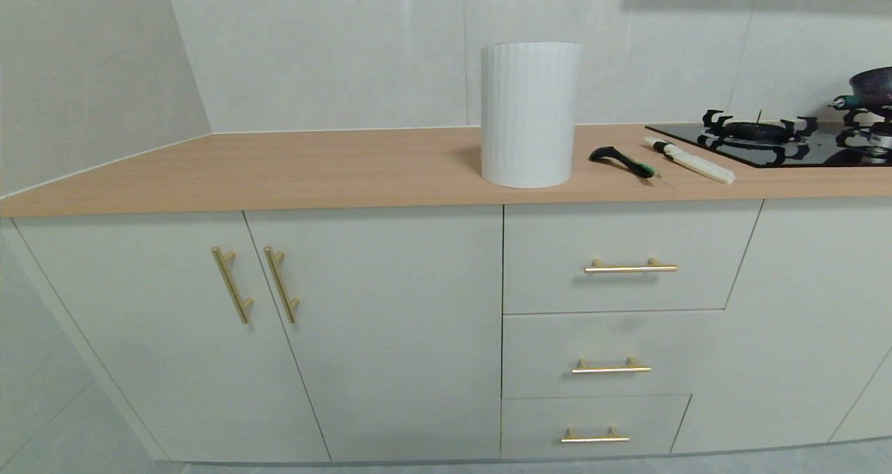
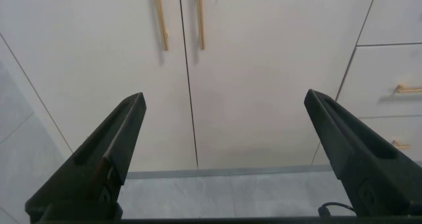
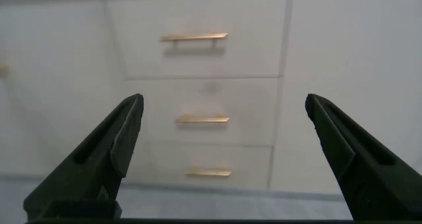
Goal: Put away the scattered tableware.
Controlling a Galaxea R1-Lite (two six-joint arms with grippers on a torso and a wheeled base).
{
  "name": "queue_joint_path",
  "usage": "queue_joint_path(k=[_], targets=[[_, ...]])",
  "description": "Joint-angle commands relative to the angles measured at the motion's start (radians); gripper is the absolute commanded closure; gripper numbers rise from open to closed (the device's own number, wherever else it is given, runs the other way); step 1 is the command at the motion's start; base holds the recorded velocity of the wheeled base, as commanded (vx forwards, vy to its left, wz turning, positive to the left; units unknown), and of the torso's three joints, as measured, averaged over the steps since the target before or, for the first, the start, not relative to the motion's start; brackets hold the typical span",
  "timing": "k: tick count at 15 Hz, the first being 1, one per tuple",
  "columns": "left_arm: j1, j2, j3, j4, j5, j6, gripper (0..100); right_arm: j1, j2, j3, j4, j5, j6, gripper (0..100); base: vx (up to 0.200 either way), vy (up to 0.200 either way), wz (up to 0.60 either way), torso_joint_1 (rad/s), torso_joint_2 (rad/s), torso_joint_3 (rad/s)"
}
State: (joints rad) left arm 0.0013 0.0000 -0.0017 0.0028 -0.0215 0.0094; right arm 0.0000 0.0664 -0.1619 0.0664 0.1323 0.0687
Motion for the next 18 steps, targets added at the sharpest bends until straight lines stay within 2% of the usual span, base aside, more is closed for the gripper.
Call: queue_joint_path(k=[1, 4, 5, 8, 10, 14, 16, 18], targets=[[0.000, 0.000, 0.000, 0.000, 0.000, 0.000, 0, 0.003, 0.288, -0.062, 0.015, 0.049, 0.008, 0, 0.000, 0.000, 0.00, 0.000, 0.00, 0.000], [0.000, 0.000, 0.000, 0.000, 0.000, 0.000, 0, 0.026, 0.633, -0.200, -0.022, 0.113, 0.008, 0, 0.000, 0.000, 0.00, 0.000, 0.00, 0.000], [0.000, 0.000, 0.000, 0.000, 0.000, 0.000, 0, 0.052, 0.805, -0.246, -0.077, 0.151, 0.006, 0, 0.000, 0.000, 0.00, 0.000, 0.00, 0.000], [0.000, 0.000, 0.000, 0.000, 0.000, 0.000, 0, 0.075, 1.198, -0.334, -0.231, 0.148, 0.008, 0, 0.000, 0.000, 0.00, 0.000, 0.00, 0.000], [0.000, 0.000, 0.000, 0.000, 0.000, 0.000, 0, 0.075, 1.419, -0.407, -0.295, 0.135, 0.006, 0, 0.000, 0.000, 0.00, 0.000, 0.00, 0.000], [0.000, 0.000, 0.000, 0.000, 0.000, 0.000, 0, 0.075, 1.713, -0.556, -0.298, 0.122, 0.002, 0, 0.000, 0.000, 0.00, 0.000, 0.00, 0.000], [0.000, 0.000, 0.000, 0.000, 0.000, 0.000, 0, 0.075, 1.876, -0.605, -0.316, 0.076, 0.003, 0, 0.000, 0.000, 0.00, 0.000, 0.00, 0.000], [0.000, 0.000, 0.000, 0.000, 0.000, 0.000, 0, 0.080, 2.026, -0.608, -0.425, -0.019, 0.003, 0, 0.000, 0.000, 0.00, 0.000, 0.00, 0.000]])
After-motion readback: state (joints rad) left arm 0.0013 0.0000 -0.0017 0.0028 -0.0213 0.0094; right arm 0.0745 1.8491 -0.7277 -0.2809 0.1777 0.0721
